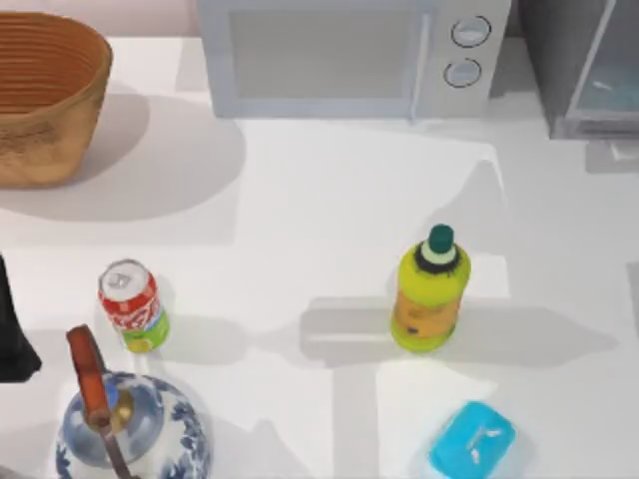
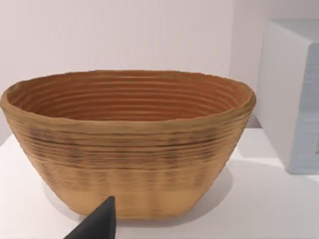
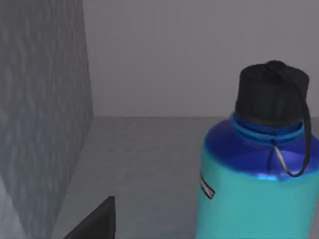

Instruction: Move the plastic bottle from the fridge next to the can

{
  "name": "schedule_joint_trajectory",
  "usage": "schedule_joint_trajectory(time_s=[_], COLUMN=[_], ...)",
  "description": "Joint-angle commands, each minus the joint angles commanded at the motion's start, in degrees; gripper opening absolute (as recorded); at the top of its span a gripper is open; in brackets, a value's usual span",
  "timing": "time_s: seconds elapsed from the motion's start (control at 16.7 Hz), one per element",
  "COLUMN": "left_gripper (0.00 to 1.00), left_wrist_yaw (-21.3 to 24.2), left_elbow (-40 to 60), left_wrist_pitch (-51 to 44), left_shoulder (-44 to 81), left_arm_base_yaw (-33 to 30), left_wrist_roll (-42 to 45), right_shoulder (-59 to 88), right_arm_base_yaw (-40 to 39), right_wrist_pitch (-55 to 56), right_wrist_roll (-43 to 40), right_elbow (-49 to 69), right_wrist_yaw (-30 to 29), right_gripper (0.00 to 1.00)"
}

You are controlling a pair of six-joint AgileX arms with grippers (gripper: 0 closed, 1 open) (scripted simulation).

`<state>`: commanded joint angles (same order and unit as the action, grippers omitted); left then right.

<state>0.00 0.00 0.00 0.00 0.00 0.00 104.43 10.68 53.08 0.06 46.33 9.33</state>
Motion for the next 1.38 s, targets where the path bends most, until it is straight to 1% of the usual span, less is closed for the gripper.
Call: schedule_joint_trajectory(time_s=[0.24,0.42,0.78,1.2,1.38], left_gripper=[1.00,1.00,1.00,1.00,1.00], left_wrist_yaw=[0.00,0.00,0.00,0.00,0.00], left_elbow=[0.00,0.00,0.00,0.00,0.00], left_wrist_pitch=[0.00,0.00,0.00,0.00,0.00], left_shoulder=[0.00,0.00,0.00,0.00,0.00], left_arm_base_yaw=[0.00,0.00,0.00,0.00,0.00], left_wrist_roll=[0.00,0.00,0.00,0.00,0.00], right_shoulder=[13.15,16.59,16.98,24.27,25.87], right_arm_base_yaw=[1.47,1.88,1.56,0.65,0.40], right_wrist_pitch=[7.37,9.49,9.04,3.63,2.26], right_wrist_roll=[-0.09,-0.13,-0.12,-0.11,-0.11], right_elbow=[6.47,8.34,9.02,21.90,24.84], right_wrist_yaw=[1.19,1.52,1.32,0.19,-0.08], right_gripper=[1.00,1.00,1.00,1.00,1.00])
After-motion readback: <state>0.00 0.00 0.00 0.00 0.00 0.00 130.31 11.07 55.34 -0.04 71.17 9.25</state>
